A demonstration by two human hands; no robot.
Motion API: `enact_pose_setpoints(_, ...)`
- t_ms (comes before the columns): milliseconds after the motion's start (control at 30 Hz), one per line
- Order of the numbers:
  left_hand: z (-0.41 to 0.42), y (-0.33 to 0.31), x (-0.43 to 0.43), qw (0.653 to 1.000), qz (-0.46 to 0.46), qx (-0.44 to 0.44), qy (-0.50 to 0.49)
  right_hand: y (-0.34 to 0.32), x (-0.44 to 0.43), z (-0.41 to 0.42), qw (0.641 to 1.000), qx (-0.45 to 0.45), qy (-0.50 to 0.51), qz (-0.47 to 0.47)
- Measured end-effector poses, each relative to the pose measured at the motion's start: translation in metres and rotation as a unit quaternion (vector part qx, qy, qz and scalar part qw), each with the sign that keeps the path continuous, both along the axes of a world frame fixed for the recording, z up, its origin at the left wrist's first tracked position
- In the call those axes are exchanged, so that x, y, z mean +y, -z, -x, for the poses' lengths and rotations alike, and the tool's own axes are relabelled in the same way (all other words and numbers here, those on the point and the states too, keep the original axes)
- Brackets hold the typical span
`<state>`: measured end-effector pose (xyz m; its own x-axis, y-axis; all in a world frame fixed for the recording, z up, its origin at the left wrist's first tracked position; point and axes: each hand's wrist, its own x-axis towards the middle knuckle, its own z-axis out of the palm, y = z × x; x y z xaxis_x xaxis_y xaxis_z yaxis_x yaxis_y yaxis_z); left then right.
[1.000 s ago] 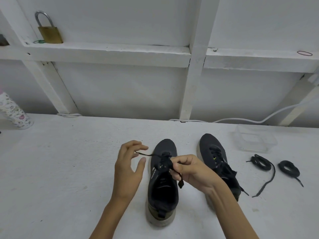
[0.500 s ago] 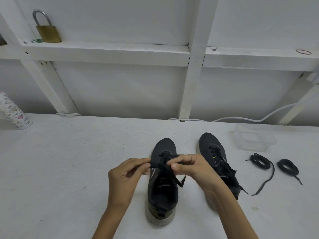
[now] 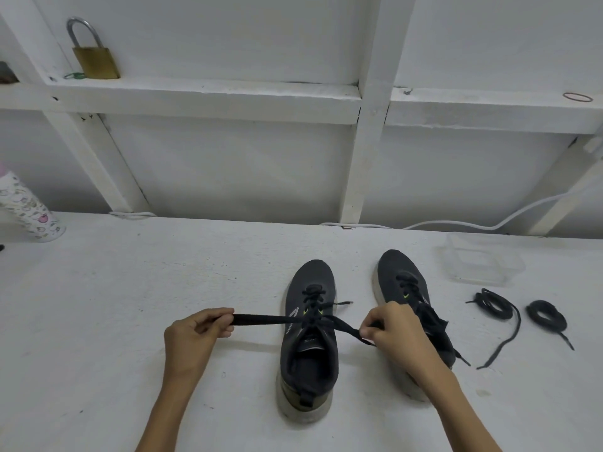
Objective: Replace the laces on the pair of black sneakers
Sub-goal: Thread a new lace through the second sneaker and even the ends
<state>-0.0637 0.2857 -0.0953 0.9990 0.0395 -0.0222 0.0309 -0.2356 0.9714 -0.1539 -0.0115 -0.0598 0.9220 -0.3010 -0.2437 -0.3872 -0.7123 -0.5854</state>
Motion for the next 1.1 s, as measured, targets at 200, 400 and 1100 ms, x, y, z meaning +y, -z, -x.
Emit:
enact_pose_setpoints(200,0.002,0.017,0.009,0.999,-0.028,0.013,-0.011,0.000,0.001,0.000,0.998,0.017,-0.017,0.058)
enact_pose_setpoints(400,0.000,0.029,0.003,0.994,-0.093,0.030,0.044,0.007,0.005,0.002,0.997,0.042,-0.039,0.045)
enact_pose_setpoints(1100,0.031,-0.006,-0.090,0.932,-0.131,-0.138,0.309,0.010,0.032,0.007,0.986,-0.060,-0.037,-0.149)
